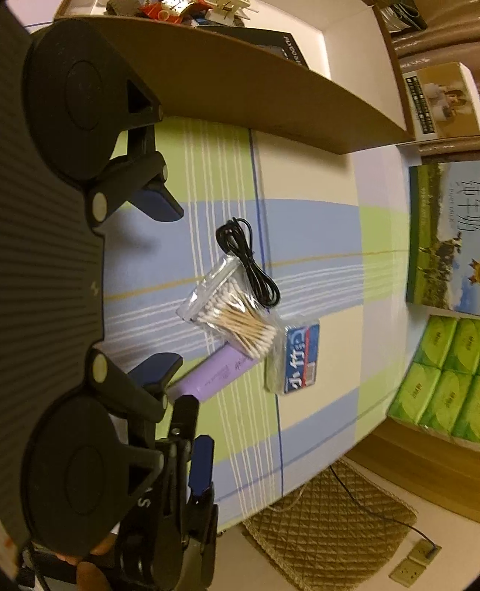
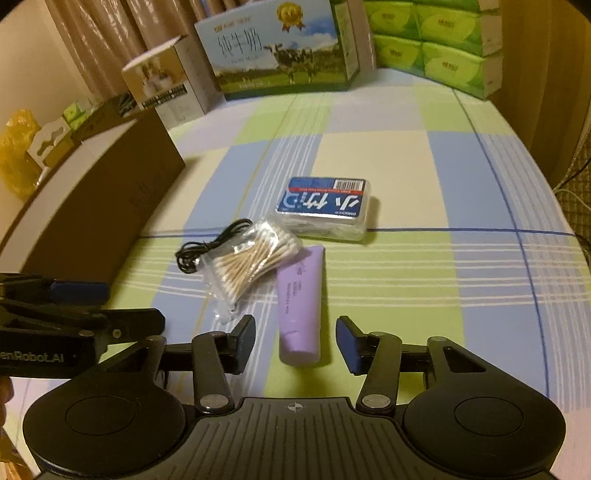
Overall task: Organize objects
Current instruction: 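Grasp the purple tube with the right gripper while the left gripper approaches the cotton swab bag, then grasp the cotton swab bag with the left gripper while the right gripper holds the purple tube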
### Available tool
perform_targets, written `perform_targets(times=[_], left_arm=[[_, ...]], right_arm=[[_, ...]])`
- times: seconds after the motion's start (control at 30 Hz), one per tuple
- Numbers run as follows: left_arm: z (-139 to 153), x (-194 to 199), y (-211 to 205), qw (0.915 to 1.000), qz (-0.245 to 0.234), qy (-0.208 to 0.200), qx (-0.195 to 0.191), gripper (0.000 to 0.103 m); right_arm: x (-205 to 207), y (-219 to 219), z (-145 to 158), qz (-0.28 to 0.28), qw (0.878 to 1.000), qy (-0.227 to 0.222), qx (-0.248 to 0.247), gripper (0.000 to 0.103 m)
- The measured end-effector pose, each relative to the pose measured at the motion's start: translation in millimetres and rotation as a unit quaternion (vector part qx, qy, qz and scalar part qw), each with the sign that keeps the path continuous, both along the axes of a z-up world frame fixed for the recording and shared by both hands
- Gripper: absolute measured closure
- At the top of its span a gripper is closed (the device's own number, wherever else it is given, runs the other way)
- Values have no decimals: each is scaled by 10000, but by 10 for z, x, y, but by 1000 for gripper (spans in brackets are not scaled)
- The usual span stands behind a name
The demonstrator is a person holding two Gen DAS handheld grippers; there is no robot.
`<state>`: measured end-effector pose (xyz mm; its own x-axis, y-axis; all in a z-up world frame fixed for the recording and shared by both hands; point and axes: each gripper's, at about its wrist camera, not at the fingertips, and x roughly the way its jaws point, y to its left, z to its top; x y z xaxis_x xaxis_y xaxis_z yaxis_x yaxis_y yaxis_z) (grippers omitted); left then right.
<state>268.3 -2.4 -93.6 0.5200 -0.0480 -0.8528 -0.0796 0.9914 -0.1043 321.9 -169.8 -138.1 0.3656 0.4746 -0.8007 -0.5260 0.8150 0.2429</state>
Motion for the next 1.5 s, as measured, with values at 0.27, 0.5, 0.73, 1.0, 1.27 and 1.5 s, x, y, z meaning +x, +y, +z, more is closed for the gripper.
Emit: perform_targets(times=[0.27,0.5,0.73,1.0,1.27,1.5], left_arm=[[-156,178,31,9999,19,142,48,35],[-263,310,-43,9996,-108,179,164,35],[-417,431,-249,9972,-576,68,478,35],[-536,574,-369,9913,-974,-356,816,36],[-636,725,-444,9882,-1182,-360,907,43],[-590,680,-541,9897,-1343,66,497,53]], right_arm=[[121,122,-214,77,9998,93,-125,66],[150,63,-245,80,9996,54,-252,75],[224,-313,-209,-483,9983,108,-309,75],[359,-662,-165,-1068,9937,129,-327,75],[365,-696,-169,-1121,9929,158,-353,75],[394,-699,-171,-1065,9935,171,-371,75]])
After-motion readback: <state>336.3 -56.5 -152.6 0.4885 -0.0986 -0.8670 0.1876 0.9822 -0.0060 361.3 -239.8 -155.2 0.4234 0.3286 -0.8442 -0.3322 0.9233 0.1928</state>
